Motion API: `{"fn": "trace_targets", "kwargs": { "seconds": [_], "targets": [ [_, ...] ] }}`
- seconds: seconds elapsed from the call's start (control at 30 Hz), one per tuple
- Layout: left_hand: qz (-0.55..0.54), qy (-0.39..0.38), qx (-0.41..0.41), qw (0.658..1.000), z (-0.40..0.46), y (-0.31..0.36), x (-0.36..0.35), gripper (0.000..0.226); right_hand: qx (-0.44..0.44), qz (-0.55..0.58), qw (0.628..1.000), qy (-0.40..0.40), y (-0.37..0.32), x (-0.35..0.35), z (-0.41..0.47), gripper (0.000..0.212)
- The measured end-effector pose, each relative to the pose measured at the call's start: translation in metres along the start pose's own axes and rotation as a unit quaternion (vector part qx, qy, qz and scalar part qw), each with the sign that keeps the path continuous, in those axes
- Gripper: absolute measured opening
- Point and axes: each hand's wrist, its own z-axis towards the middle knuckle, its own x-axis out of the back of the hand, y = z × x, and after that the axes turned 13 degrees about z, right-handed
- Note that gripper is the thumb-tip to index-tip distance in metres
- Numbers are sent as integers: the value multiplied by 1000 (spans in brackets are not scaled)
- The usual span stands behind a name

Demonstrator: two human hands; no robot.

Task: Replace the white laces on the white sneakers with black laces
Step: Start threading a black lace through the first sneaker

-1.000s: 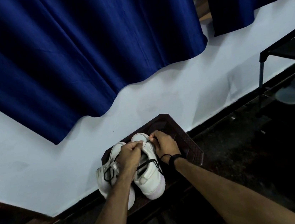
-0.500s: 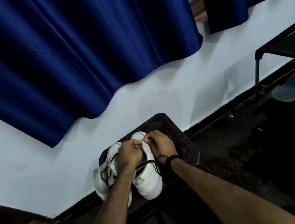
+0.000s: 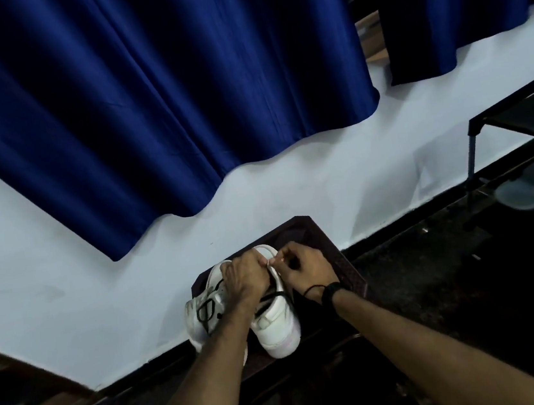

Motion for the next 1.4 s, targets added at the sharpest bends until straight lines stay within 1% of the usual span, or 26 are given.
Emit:
{"fn": "trace_targets", "kwargs": {
  "seconds": [0.03,0.07,0.17,0.23,0.3,0.37,0.43,0.5,0.57,0.6,0.63,0.67,0.7,0.73,0.83,0.9,0.93,0.97,1.0,1.03,1.07,1.1,1.17,1.23,1.3,1.4],
  "targets": [
    [-5,-15,-1,1000,1,-1,4,18,-37,29,999,-27,-3,3,-1,50],
    [-12,-26,0,1000,0,-5,9,18,-50,38,997,-46,-6,5,-3,51],
    [-48,-41,8,998,-2,-15,18,14,-37,11,996,-83,-17,3,-7,41],
    [-45,-36,2,998,-7,-17,20,13,-31,-21,997,-62,-22,-2,-7,31],
    [-41,-11,-14,999,-15,-20,21,13,-54,-34,998,-20,-24,-5,-6,30],
    [-81,4,-42,996,-20,-27,20,11,-78,-39,996,-3,-27,-5,-6,29],
    [-137,-1,-73,988,-24,-38,18,10,-76,-50,996,-12,-29,-3,-8,27],
    [-194,19,-89,977,-27,-51,19,9,-48,-78,996,-15,-32,-1,-12,25],
    [-229,44,-91,968,-30,-59,20,11,44,-132,990,-14,-38,0,-13,25],
    [-238,50,-91,966,-32,-60,21,10,103,-147,983,-30,-44,0,-12,31],
    [-248,53,-92,963,-33,-60,21,10,159,-151,973,-64,-51,-1,-10,37],
    [-263,56,-93,959,-34,-58,20,11,204,-151,961,-107,-59,-3,-8,37],
    [-274,57,-90,956,-35,-56,20,12,233,-156,949,-141,-65,-6,-6,33],
    [-286,57,-85,953,-35,-54,18,14,239,-165,943,-162,-69,-7,-3,27],
    [-321,58,-74,942,-35,-54,12,14,198,-191,945,-175,-71,-6,2,16],
    [-337,62,-63,937,-33,-56,7,12,189,-191,950,-160,-69,-4,2,14],
    [-338,64,-56,937,-31,-56,5,10,190,-178,956,-139,-68,-4,1,12],
    [-332,61,-52,940,-29,-56,5,9,192,-161,962,-107,-66,-4,0,9],
    [-304,56,-60,949,-27,-56,6,9,195,-143,968,-74,-64,-5,-2,7],
    [-240,48,-87,966,-24,-57,9,12,191,-130,972,-44,-62,-7,-3,5],
    [-150,31,-123,980,-23,-55,12,17,183,-122,975,-24,-59,-9,-5,6],
    [-59,9,-153,986,-23,-52,17,21,172,-120,978,-15,-59,-11,-7,7],
    [47,-31,-169,984,-26,-44,20,28,142,-107,984,-8,-58,-15,-11,11],
    [90,-36,-164,982,-28,-37,10,30,108,-67,992,5,-57,-17,-14,16],
    [98,-7,-151,984,-30,-33,4,25,77,-28,996,14,-56,-12,-15,18],
    [97,13,-157,983,-31,-34,6,22,55,-19,998,-9,-57,-3,-15,20]
  ]
}}
